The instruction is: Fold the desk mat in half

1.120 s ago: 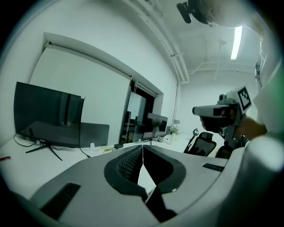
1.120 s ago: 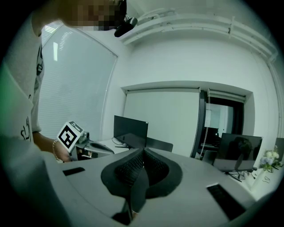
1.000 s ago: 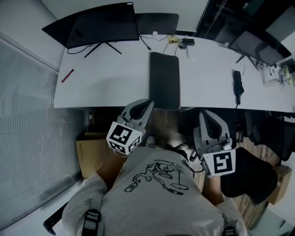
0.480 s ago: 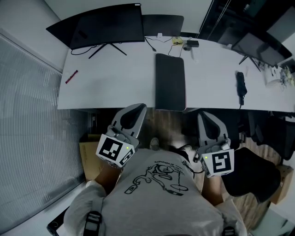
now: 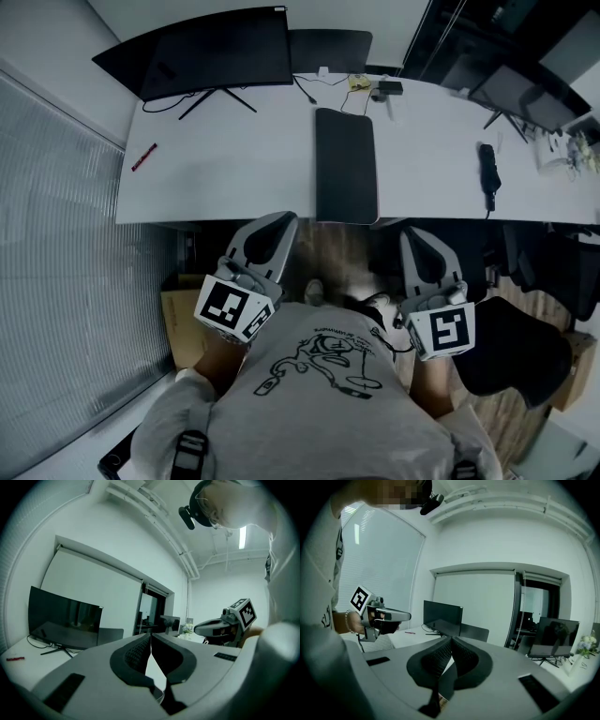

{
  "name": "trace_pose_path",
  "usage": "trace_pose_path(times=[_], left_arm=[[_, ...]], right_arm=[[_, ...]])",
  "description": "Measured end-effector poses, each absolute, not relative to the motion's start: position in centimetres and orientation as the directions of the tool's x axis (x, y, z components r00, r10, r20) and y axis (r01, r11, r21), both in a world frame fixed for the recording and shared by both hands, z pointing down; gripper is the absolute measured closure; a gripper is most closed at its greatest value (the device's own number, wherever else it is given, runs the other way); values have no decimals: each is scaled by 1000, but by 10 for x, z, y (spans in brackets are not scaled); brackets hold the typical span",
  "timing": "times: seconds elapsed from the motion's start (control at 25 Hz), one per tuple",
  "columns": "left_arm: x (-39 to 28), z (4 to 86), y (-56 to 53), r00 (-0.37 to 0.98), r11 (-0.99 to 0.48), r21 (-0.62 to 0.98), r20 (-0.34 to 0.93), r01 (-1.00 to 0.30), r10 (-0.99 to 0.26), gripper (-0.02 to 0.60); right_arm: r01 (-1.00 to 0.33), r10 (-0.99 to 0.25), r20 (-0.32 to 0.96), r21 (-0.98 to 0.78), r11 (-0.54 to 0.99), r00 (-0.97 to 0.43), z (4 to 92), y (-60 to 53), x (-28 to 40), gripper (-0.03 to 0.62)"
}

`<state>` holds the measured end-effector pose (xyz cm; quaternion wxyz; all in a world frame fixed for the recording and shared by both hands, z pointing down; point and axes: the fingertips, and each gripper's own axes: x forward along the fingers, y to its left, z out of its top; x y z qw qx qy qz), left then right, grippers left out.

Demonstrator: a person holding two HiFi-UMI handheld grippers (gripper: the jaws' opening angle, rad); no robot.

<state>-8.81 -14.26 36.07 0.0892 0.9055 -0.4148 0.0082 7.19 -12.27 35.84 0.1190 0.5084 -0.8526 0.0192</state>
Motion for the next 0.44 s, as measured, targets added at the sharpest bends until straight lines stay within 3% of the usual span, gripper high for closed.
trace_pose_path(times=[0.44], left_arm=[[-88, 356, -137, 657, -642, 155, 81, -751, -749, 558]], right_arm=[[-862, -853, 251, 108, 494, -458, 362, -117, 72, 588]])
